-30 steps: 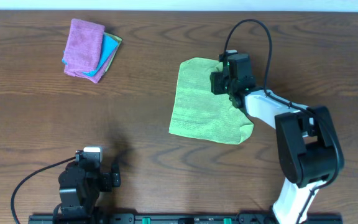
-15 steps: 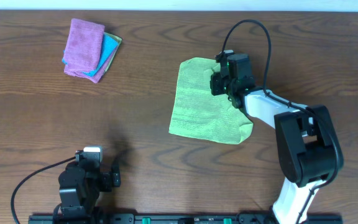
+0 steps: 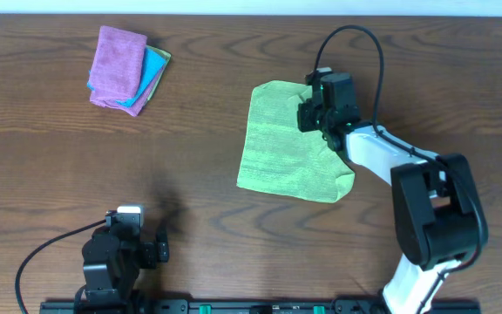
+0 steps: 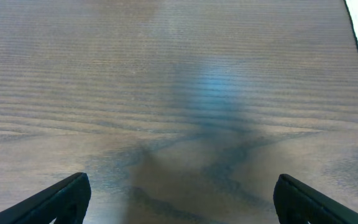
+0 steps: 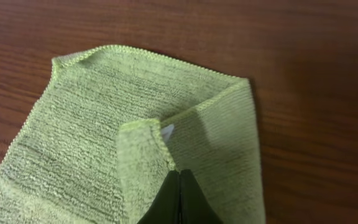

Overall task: Fold the cloth
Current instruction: 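Drag the right edge outward to flatten the cloth, then release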

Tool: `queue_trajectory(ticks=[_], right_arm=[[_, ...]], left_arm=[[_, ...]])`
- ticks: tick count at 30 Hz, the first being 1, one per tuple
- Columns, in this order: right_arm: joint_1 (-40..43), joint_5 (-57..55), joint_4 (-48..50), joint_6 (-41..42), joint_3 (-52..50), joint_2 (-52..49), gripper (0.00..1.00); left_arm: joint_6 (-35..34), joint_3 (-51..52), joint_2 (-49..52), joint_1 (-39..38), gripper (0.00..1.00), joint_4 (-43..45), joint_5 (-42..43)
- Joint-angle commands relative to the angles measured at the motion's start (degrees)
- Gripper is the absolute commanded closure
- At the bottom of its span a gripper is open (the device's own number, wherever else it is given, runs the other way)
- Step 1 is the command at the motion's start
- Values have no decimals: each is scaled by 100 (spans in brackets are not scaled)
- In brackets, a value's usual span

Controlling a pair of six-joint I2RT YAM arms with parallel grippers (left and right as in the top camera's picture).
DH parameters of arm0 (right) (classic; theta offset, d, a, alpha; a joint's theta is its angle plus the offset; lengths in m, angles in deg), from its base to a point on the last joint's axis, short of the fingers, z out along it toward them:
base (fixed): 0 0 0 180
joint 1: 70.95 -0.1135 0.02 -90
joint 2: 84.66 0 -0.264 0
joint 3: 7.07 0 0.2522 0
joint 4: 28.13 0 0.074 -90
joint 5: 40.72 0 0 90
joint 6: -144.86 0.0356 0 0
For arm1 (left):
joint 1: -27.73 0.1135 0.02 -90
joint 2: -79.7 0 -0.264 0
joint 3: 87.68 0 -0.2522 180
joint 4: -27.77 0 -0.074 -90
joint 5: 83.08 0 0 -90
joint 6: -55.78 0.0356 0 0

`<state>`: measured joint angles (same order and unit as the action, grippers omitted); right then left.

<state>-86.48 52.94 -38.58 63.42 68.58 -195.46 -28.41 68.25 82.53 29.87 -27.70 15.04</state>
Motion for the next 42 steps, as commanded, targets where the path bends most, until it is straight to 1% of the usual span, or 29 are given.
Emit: queue_trajectory(ticks=[1,3,8,16,21,22,24,25,26,30,33,37,40,42], right_arm=[[192,-275,-107,59,85,184,99],[295,-389,-216,63,85,184,99],[769,-1222,-330,212,85,186,99],[1510,-1665,-326,210,90,186,99],[1751,-1871,-334,210,90,186,99],[1775,-1869,-350,210,90,188,93],[1775,-1867,-437,210,90,249,59],[1770,-1847,-496,212,90,306,51],[1755,-1818,-610,216,90,428,47],[1679,-1600,-1362,494,90,1137,41],[1674,-951,-2326,977,90,1869,40],[1679,-289,-3788,1943,90,2675,40],[1679,175,-4811,2492,90,3025,39],[1679,439,-5381,2616,90,3077,40]], left_arm=[[-68,83,-37,-28,5,-59,-66],[-68,83,-37,-28,5,-59,-66],[-68,83,-37,-28,5,-59,-66],[-68,83,-37,-28,5,-59,-68],[-68,83,-37,-28,5,-59,-66],[-68,83,-37,-28,5,-59,-66],[-68,83,-37,-28,5,-59,-66],[-68,83,-37,-28,5,-59,-66],[-68,83,-37,-28,5,-59,-66],[-68,83,-37,-28,5,-59,-66],[-68,83,-37,-28,5,-59,-66],[-68,83,-37,-28,5,-59,-66],[-68,83,-37,-28,5,-59,-66],[-68,83,-37,-28,5,-59,-66]])
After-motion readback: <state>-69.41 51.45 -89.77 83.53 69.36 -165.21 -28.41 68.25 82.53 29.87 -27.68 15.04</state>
